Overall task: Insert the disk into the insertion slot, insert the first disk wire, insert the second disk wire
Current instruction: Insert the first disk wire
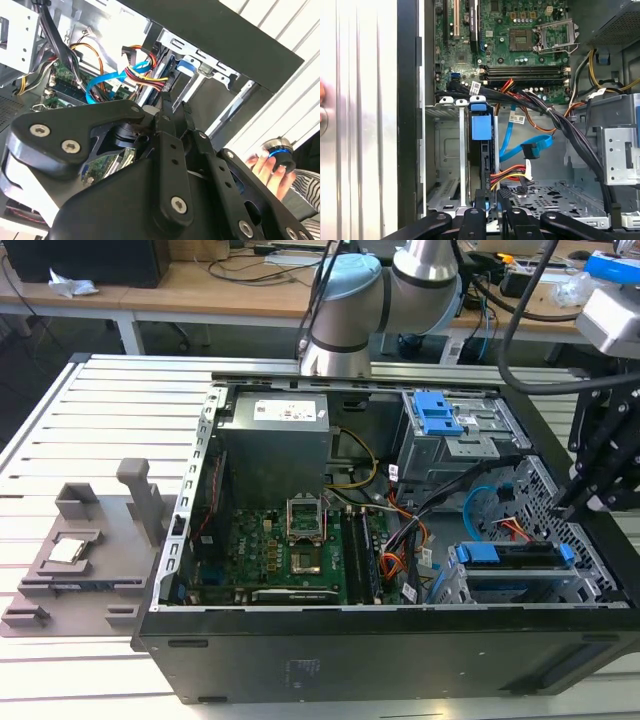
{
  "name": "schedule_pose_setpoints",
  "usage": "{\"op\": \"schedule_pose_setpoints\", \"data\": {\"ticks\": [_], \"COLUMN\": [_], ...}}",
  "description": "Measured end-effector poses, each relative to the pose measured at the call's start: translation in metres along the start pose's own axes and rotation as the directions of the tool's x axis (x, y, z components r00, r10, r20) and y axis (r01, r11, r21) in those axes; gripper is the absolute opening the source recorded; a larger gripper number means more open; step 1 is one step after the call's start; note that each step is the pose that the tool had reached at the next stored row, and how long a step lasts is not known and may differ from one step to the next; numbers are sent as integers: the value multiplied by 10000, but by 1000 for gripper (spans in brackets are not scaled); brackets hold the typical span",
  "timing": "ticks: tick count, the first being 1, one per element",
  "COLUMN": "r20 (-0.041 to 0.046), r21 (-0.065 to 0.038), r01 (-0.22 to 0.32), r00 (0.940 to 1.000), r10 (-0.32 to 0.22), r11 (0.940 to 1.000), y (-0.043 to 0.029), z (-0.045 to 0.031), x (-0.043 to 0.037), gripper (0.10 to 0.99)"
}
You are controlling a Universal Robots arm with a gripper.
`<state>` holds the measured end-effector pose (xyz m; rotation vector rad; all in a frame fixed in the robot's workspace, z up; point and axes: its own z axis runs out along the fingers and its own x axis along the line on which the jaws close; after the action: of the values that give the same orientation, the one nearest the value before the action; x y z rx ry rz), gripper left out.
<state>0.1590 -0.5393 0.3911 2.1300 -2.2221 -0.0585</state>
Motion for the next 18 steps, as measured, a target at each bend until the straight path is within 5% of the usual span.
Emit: {"op": "schedule_pose_setpoints", "data": {"ticks": [7,11,13,18], "r20": [-1,0,-1,-1], "r21": [0,0,0,0], "r01": [0,0,-1,0], "r00": [10000,10000,10000,10000], "r10": [0,0,1,0], "r11": [10000,10000,10000,10000], "y": [16,17,17,17], "z": [-214,-228,-229,-229], "x": [0,-11,-12,-13], "gripper": [239,224,106,106]}}
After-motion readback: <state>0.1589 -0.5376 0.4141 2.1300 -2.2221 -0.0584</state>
